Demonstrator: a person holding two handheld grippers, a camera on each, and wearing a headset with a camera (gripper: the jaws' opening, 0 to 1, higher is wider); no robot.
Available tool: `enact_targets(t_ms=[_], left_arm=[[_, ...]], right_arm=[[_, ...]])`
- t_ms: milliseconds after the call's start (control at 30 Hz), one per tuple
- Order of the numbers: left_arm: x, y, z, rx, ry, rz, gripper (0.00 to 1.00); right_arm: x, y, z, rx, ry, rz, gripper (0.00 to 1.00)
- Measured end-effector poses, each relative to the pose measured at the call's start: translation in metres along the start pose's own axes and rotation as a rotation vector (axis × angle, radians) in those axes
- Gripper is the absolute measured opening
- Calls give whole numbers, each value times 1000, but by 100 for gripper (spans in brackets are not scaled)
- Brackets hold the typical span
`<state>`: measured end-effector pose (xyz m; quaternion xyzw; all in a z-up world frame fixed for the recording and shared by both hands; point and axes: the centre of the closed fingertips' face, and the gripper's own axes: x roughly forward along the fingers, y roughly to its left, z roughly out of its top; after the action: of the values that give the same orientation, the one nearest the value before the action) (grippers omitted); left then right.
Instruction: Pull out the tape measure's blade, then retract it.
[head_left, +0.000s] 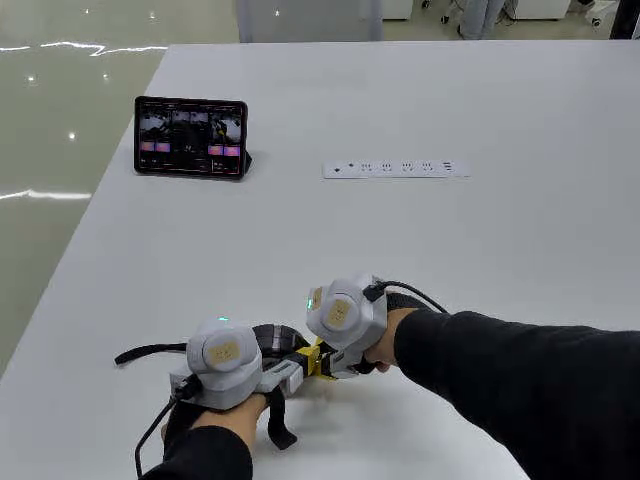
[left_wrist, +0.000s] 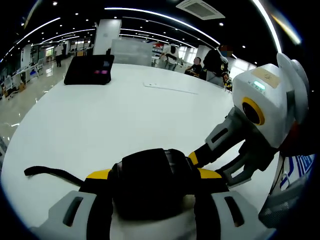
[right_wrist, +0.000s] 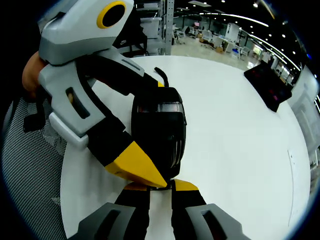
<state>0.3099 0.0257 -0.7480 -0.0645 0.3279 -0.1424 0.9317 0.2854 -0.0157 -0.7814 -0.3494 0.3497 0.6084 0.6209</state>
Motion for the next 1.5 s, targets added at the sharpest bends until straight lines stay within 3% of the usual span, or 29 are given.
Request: enact_targets(t_ms=[233, 700, 900, 933, 1233, 1500], left_arm=[[1, 0, 0, 3, 29, -5, 62], [-2, 0, 2, 17, 19, 1, 61], [-5, -2, 9, 36, 2, -17, 61], [-5, -5, 8, 44, 7, -39, 63], [-14, -2, 12, 50, -10, -66, 74], [-22, 8, 9, 81, -7, -87, 86]], right_arm=[[-1, 0, 0, -4, 1, -12, 12], [-8, 0, 6, -11, -19, -11, 12], [-18, -2, 9, 12, -46, -30, 14], [-19, -3, 9, 18, -52, -37, 15], [-35, -2, -3, 60, -73, -72, 17], [-47, 3, -22, 113, -93, -103, 21]])
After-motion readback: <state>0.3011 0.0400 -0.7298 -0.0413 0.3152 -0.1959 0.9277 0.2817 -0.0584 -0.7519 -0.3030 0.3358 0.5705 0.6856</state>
